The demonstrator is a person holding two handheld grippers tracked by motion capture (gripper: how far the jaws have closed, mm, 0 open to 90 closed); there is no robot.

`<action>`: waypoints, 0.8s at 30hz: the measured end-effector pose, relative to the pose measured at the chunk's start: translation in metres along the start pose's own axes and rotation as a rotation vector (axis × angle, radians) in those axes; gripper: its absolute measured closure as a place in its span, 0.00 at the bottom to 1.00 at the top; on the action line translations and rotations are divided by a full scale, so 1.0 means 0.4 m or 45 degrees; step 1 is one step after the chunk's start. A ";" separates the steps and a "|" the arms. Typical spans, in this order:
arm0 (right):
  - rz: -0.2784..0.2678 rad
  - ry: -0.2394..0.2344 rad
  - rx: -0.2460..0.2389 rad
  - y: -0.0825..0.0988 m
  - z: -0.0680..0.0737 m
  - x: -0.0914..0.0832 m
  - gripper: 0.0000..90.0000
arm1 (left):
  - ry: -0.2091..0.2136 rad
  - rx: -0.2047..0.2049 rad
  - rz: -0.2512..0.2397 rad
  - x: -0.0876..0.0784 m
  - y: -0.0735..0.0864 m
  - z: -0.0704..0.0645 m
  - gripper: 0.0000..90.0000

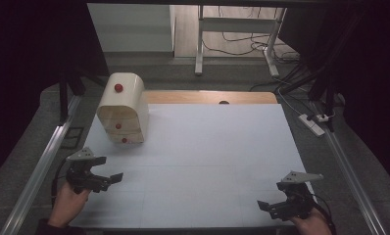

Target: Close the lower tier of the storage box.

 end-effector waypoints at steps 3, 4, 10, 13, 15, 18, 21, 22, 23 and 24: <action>0.001 0.001 0.000 0.000 0.000 0.000 0.00 | -0.002 -0.005 -0.002 -0.009 0.004 -0.002 0.00; 0.001 0.002 -0.001 0.000 0.000 0.000 0.00 | -0.004 -0.009 -0.005 -0.011 0.006 -0.002 0.00; 0.003 0.001 -0.003 0.000 0.001 0.000 0.00 | -0.007 -0.013 -0.008 -0.027 0.014 -0.006 0.00; 0.004 0.002 -0.003 0.000 0.001 0.000 0.00 | -0.006 -0.015 -0.007 -0.032 0.018 -0.008 0.00; 0.004 0.002 -0.003 0.000 0.001 0.000 0.00 | -0.008 -0.016 -0.005 -0.036 0.021 -0.010 0.00; 0.003 0.003 -0.004 0.000 0.001 0.000 0.00 | -0.013 -0.021 -0.007 -0.041 0.024 -0.012 0.00; 0.003 0.003 -0.005 0.000 0.001 0.000 0.00 | -0.015 -0.023 -0.007 -0.046 0.027 -0.012 0.00; 0.003 0.003 -0.005 0.000 0.001 0.000 0.00 | -0.016 -0.022 -0.006 -0.048 0.028 -0.012 0.00; 0.003 0.003 -0.005 0.000 0.001 0.000 0.00 | -0.019 -0.026 -0.007 -0.050 0.029 -0.013 0.00; 0.004 0.004 -0.005 0.000 0.001 0.000 0.00 | -0.019 -0.025 -0.007 -0.052 0.030 -0.013 0.00</action>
Point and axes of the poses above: each handheld gripper's, and its own axes: x roughly forward along the jaws, y roughly out of its underside, z roughly to its left, the point moved 8 cm from there along x, roughly forward along the jaws, and after that the axes turned 15 degrees about -z, right-handed, at the moved point
